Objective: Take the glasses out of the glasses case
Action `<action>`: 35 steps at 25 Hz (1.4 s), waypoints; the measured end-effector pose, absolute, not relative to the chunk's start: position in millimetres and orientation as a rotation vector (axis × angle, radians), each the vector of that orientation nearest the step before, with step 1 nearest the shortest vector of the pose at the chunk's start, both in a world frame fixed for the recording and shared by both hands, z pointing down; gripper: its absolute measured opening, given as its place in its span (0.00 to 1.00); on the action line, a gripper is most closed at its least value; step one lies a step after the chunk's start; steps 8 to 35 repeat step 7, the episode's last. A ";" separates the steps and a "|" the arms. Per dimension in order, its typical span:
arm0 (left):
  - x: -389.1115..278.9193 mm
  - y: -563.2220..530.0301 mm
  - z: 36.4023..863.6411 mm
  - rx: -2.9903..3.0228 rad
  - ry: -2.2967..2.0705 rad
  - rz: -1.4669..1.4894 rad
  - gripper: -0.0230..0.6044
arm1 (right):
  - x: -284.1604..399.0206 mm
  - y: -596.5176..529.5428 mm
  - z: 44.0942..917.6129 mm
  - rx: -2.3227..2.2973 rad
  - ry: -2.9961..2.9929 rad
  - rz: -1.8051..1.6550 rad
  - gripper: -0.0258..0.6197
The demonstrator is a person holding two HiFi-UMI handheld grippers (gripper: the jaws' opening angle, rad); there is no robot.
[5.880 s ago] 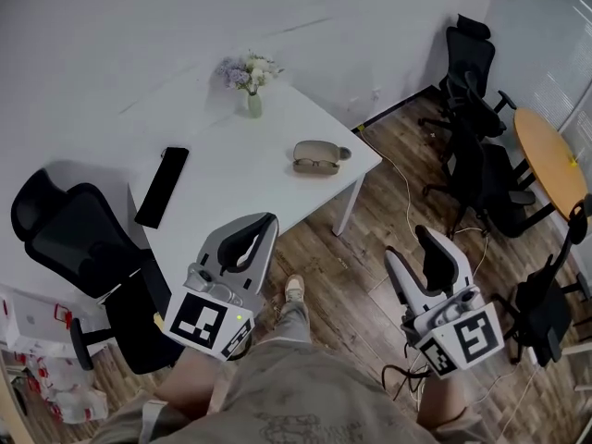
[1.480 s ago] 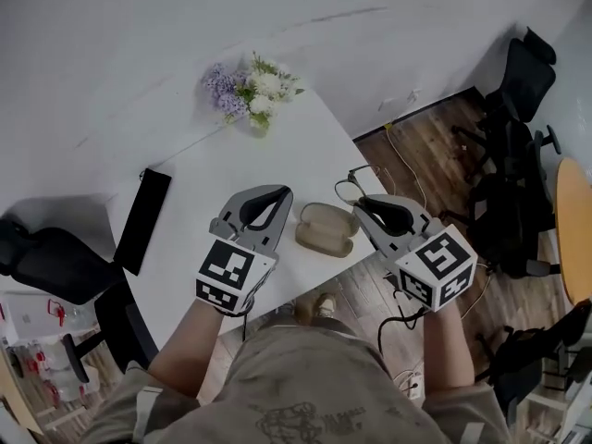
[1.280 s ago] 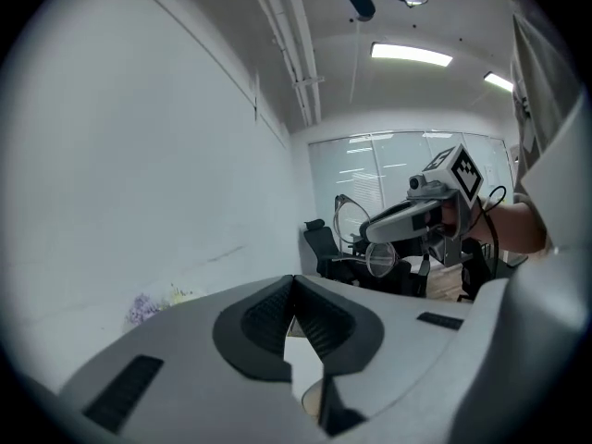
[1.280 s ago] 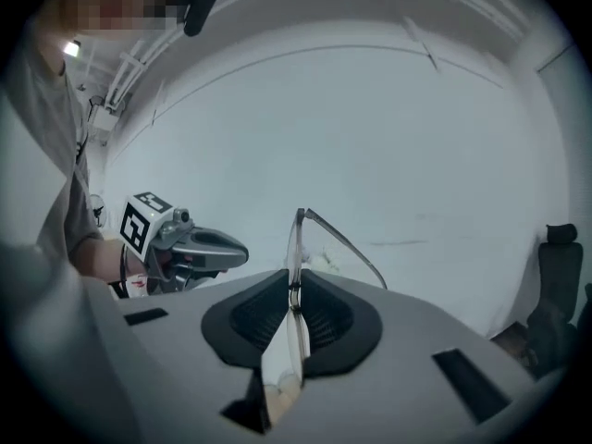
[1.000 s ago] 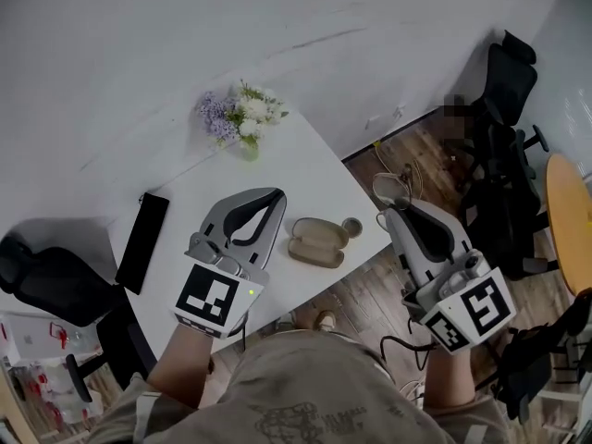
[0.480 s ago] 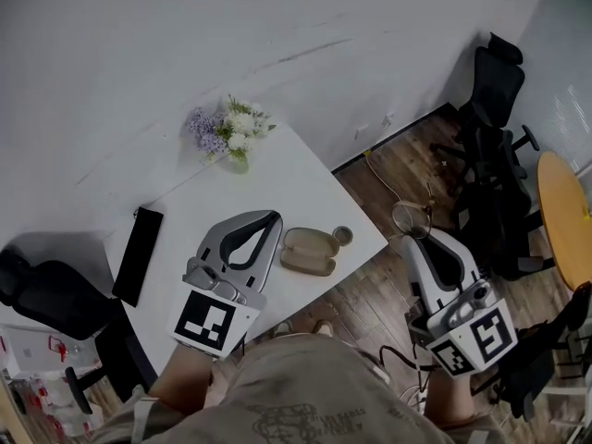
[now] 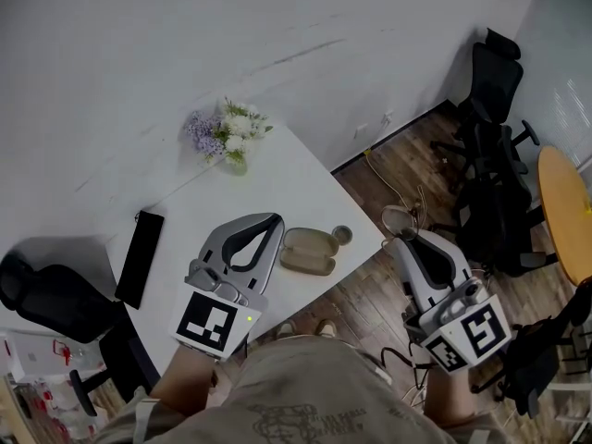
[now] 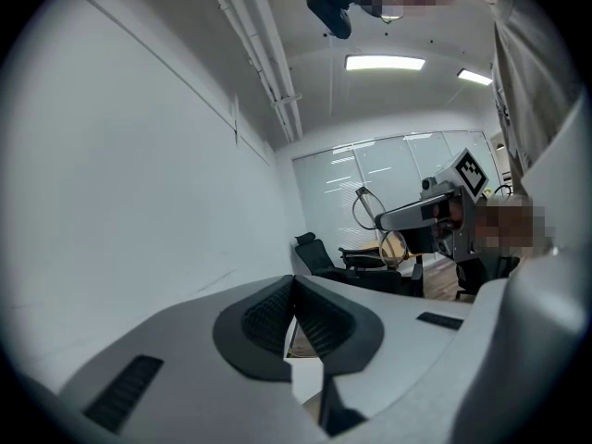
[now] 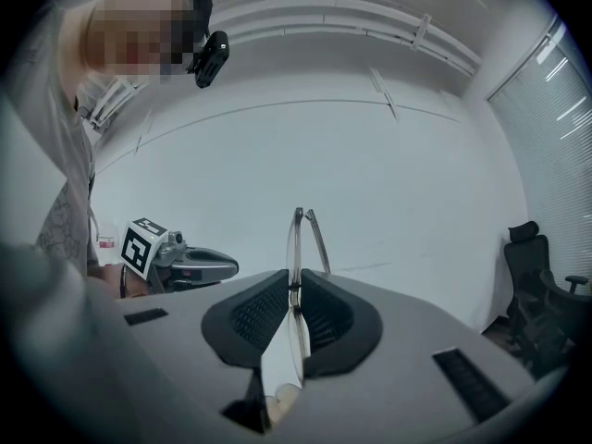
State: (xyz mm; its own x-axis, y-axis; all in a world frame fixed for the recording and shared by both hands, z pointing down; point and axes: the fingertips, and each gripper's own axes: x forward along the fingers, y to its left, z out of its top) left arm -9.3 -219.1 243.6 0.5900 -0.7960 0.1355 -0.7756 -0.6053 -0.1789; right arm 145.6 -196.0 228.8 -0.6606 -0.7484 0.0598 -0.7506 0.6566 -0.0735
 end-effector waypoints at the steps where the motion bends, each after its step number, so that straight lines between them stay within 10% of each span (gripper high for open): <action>1: -9.1 -219.5 244.0 -2.712 1.345 -0.310 0.06 | 145.4 -196.3 229.4 1.281 -2.836 0.143 0.13; 35: -9.3 -222.2 243.7 -2.712 1.341 -0.312 0.06 | 144.0 -197.0 230.2 1.273 -2.832 0.143 0.13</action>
